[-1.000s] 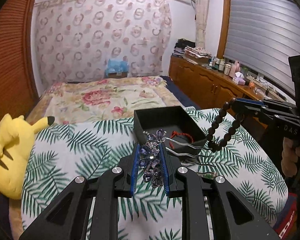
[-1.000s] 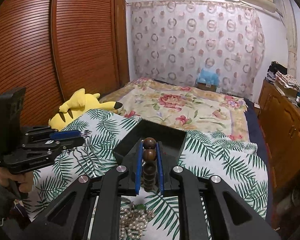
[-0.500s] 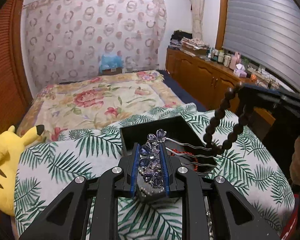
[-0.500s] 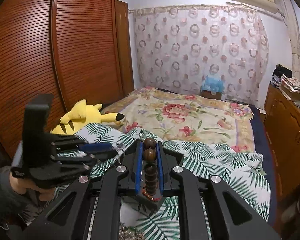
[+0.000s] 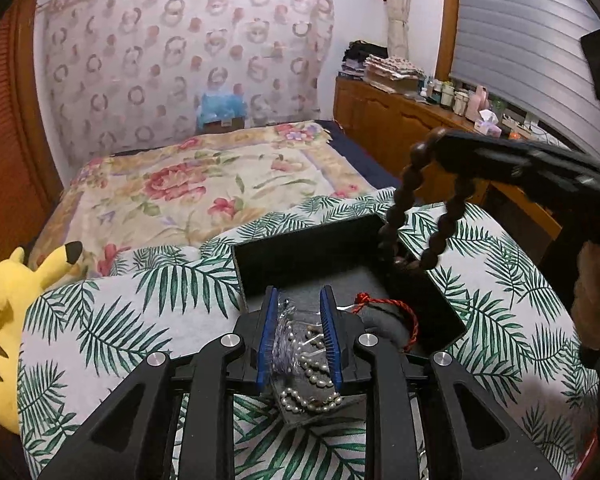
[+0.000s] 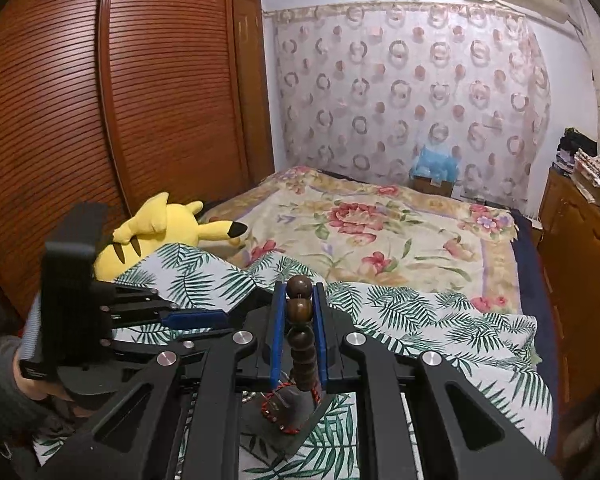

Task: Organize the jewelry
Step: 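Open the left tool over the box while the right tool releases the wooden beads into it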

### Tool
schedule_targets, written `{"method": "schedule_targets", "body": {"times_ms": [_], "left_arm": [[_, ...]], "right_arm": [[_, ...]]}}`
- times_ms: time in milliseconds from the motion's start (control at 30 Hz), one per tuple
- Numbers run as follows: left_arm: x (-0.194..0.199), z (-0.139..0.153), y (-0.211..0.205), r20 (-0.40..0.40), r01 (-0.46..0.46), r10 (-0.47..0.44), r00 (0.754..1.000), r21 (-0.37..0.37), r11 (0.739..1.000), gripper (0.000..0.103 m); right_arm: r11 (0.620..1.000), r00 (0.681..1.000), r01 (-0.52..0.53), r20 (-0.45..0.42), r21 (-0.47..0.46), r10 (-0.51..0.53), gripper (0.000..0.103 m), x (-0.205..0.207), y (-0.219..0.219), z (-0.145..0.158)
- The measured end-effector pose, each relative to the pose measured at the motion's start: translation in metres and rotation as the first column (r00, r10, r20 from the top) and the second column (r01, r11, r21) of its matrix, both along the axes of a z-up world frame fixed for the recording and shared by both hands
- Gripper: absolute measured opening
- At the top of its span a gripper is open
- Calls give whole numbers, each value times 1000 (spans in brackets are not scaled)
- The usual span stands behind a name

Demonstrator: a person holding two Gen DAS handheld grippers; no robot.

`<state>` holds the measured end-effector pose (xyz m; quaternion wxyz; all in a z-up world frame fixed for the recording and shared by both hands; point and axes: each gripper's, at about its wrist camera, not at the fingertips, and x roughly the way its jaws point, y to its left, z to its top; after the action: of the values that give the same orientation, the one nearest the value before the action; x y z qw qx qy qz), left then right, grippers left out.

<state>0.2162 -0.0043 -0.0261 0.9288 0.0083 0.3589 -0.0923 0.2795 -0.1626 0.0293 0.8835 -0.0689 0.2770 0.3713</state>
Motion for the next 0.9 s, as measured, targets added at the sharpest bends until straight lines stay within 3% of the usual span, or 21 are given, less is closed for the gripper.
{"method": "schedule_targets", "body": {"times_ms": [133,400,467,567,900], "left_arm": [[-8,2,7,6,-10,10,1000,-19,1000,32],[-39,0,15,8,-27,27,1000,-36,999,43],[-44,0,19,5,-31,31,1000,-43,999,52],[-57,-3,22,1,-36,36,999,-53,998,55],[-101,-12,13,-12,-14,13,1000,-62,998,66]], "right_arm": [[1000,1000,7,-21,-27,-8,15,14,8,-14],[997,999,27,-33,-70,-30,15,22,21,-32],[998,999,21,-45,-60,-24,18,20,21,-33],[998,999,25,-41,-49,-27,28,12,17,-30],[998,998,52,-44,-46,-54,28,-56,-18,-29]]}}
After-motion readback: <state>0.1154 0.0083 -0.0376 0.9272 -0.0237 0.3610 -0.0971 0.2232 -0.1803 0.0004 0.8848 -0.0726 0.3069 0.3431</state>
